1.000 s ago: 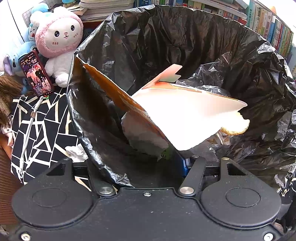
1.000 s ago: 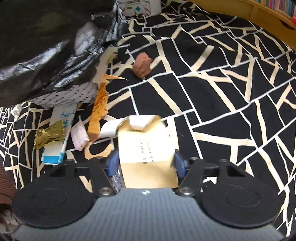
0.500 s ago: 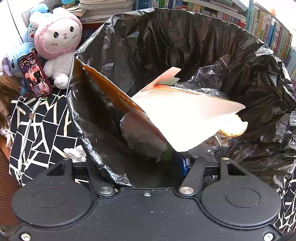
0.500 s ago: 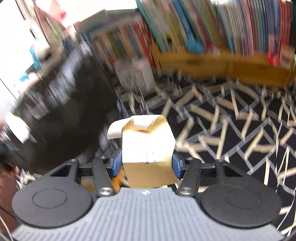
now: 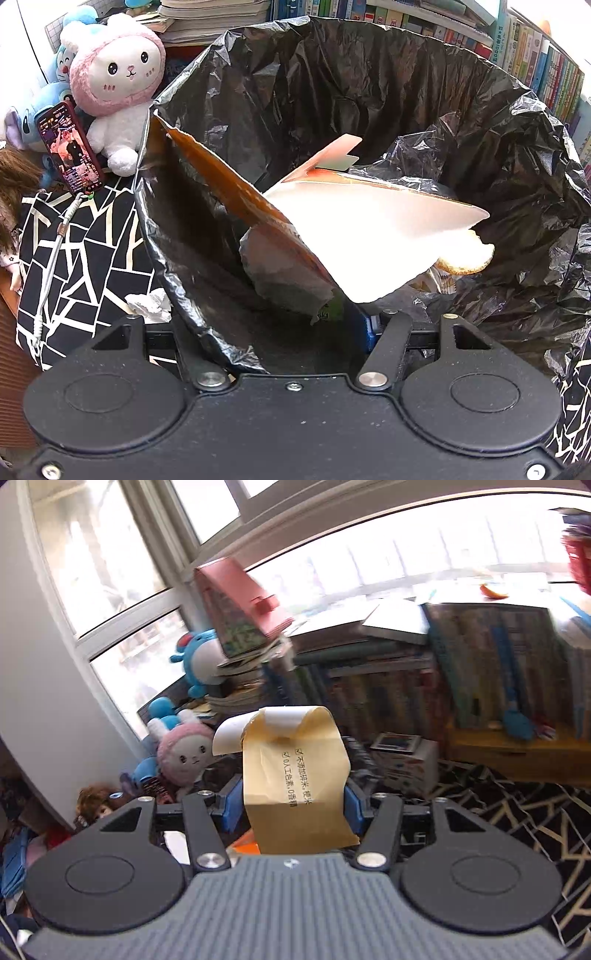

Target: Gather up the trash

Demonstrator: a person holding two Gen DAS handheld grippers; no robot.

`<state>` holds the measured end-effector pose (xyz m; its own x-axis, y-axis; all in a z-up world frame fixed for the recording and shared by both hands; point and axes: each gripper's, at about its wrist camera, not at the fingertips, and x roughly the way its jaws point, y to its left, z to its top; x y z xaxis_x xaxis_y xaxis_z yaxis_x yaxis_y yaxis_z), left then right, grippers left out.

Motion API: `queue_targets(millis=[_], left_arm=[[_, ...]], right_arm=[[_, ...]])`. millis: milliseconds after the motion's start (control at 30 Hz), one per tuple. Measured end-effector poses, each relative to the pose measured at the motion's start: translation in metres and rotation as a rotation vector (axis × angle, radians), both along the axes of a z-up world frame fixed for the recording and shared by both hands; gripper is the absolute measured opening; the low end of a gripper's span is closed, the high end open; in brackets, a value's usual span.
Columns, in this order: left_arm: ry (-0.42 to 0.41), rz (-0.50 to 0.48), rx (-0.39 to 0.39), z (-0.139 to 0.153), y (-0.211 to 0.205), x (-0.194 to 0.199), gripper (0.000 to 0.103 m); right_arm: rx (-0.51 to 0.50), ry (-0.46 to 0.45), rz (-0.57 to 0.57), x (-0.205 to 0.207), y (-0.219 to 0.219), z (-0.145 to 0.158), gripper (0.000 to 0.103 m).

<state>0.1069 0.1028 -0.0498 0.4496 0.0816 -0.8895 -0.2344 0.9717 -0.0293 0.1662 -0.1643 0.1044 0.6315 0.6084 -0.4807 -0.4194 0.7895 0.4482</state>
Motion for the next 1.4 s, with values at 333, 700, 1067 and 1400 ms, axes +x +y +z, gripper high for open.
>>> queue_targets(millis=[333,700,1067,1400], left_arm=[[-0.003,-0.001,-0.012,-0.001,0.001,-0.001,0.061],[-0.006,0.000,-0.020,-0.002,0.003,0.000,0.062],[-0.006,0.000,-0.019,-0.001,0.003,-0.001,0.062],[-0.006,0.002,-0.016,-0.002,0.002,-0.001,0.062]], right_arm=[[-0.030,0.049,0.090,0.018,0.057,-0.014,0.082],[-0.047,0.035,0.038,0.004,0.035,-0.015,0.090],[-0.175,0.014,-0.063,-0.047,-0.018,-0.045,0.090],[-0.306,0.118,-0.088,-0.082,-0.041,-0.107,0.090]])
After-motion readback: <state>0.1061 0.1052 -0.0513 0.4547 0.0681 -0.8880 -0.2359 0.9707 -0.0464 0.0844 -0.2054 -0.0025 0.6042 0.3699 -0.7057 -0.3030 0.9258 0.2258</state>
